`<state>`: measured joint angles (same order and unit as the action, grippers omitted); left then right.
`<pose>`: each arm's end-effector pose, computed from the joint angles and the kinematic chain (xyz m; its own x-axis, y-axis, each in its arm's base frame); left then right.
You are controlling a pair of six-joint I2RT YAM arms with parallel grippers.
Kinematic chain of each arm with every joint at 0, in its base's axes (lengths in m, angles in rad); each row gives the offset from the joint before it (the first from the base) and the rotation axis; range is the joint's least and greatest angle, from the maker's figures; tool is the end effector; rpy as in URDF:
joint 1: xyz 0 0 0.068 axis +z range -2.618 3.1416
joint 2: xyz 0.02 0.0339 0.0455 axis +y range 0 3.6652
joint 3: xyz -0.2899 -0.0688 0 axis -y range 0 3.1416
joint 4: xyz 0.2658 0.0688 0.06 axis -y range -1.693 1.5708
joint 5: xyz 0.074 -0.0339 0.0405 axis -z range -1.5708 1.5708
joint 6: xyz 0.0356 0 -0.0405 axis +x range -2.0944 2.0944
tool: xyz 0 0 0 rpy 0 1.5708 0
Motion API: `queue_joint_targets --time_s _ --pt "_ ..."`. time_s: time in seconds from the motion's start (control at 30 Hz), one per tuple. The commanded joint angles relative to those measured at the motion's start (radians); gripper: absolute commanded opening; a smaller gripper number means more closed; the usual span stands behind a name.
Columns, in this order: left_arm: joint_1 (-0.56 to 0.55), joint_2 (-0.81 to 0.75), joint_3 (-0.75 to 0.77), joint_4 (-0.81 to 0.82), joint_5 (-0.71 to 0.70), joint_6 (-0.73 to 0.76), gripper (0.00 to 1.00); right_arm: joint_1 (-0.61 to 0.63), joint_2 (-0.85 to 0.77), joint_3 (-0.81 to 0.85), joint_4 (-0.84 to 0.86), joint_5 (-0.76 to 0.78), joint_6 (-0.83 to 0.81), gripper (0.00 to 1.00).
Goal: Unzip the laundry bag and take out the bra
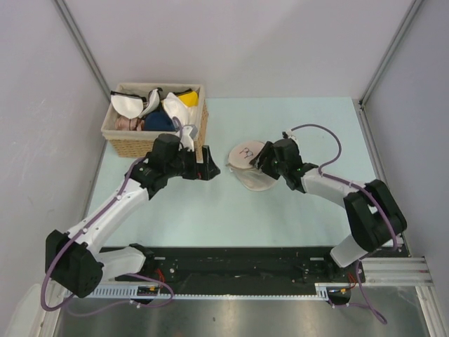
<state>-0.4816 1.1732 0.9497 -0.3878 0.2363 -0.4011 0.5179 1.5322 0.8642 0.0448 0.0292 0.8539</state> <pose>0.2347 -0.1321 0.3180 -0.7104 -0.0570 -0.7014 0.3724 0.8153 -0.4434 0.2991 0.1692 0.2217 -0.6907 0.4737 -0.5464 0.0707 0.7962 0.6009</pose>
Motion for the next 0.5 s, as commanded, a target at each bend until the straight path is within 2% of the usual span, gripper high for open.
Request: queue_joint_targets --time_s 0.0,0.07,0.2,0.3,0.47 --pt "-0.002 -0.046 0.018 -0.025 -0.026 0.004 1.00 0.001 0.083 0.019 0.233 -0.055 0.033 0.32" --pt "0.000 -0.044 0.018 -0.028 -0.035 0.007 1.00 -0.016 0.100 0.032 0.239 -0.119 0.017 0.00" --pt "-0.002 -0.026 0.023 -0.025 -0.029 0.004 1.00 -0.025 0.072 0.030 0.190 -0.228 -0.085 0.00" --pt "0.000 0.023 0.040 -0.017 0.015 -0.022 1.00 -0.032 0.025 -0.008 0.176 -0.372 -0.182 0.00" --pt "0.000 0.083 0.020 0.093 0.159 -0.123 1.00 -0.074 -0.053 -0.119 0.351 -0.695 -0.162 0.00"
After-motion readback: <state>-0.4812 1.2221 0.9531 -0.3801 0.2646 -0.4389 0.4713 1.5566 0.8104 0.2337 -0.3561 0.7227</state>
